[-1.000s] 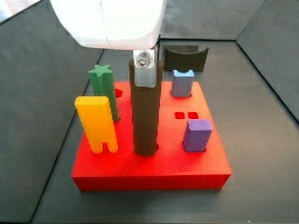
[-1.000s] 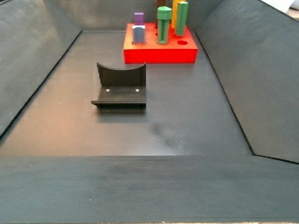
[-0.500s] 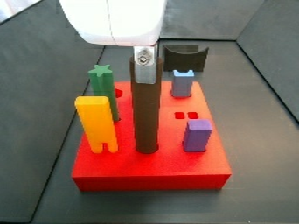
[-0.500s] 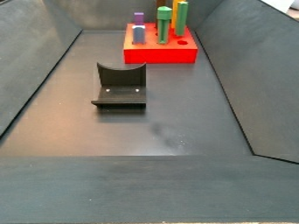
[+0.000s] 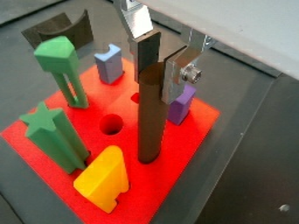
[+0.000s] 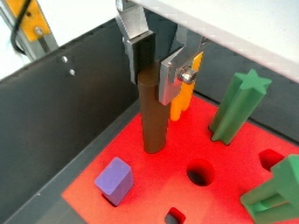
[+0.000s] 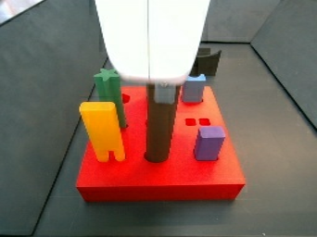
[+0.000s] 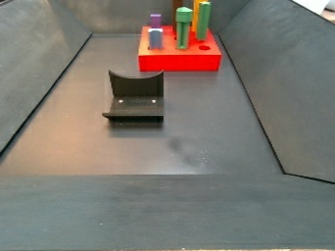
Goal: Pick up the oval object. Move up. Place the oval object on the fixture. Regrasp the oval object. Move to above the board. Insert the oval object.
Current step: Insert the oval object.
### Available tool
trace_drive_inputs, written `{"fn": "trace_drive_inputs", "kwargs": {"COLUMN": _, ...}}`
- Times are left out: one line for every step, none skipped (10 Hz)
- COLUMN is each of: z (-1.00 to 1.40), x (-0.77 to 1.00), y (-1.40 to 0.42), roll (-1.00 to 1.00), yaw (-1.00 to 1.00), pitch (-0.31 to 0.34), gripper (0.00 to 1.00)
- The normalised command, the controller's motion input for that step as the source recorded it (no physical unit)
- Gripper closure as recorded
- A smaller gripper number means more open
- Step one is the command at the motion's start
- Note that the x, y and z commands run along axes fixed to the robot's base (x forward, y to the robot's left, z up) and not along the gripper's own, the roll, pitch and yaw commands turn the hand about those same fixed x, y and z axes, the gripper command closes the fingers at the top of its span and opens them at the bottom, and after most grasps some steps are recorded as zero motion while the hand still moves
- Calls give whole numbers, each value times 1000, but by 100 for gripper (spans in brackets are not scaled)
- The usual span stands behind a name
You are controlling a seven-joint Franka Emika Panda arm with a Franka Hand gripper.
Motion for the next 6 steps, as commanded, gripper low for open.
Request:
{"fn": "trace_drive_inputs", "kwargs": {"z": -397, "x": 74, "y": -77, "roll": 80, "yaw": -63, "pitch": 0, "gripper": 100}}
{"fn": "trace_drive_inputs", "kwargs": {"z": -340, "x": 9, "y": -20, "roll": 67, "yaw": -63, "pitch": 0, "gripper": 100}}
{"fn": "trace_drive_inputs", "kwargs": {"z": -274, "x": 0, "y": 0, "roll": 59, "yaw": -17, "pitch": 0, "gripper": 100}}
{"fn": "trace_drive_inputs", "kwargs": {"z": -211, "x": 0, "y": 0, "roll": 24, "yaw": 0, "pitch": 0, "gripper": 100}}
{"fn": "trace_drive_inputs", "kwargs": {"z": -20, "x": 0, "y": 11, "roll": -39, "yaw": 0, "pitch": -4, "gripper": 100}}
{"fn": "trace_drive_inputs", "kwargs": {"z": 0, "x": 0, "y": 0, "roll": 0, "yaw": 0, "pitch": 0, "gripper": 100}}
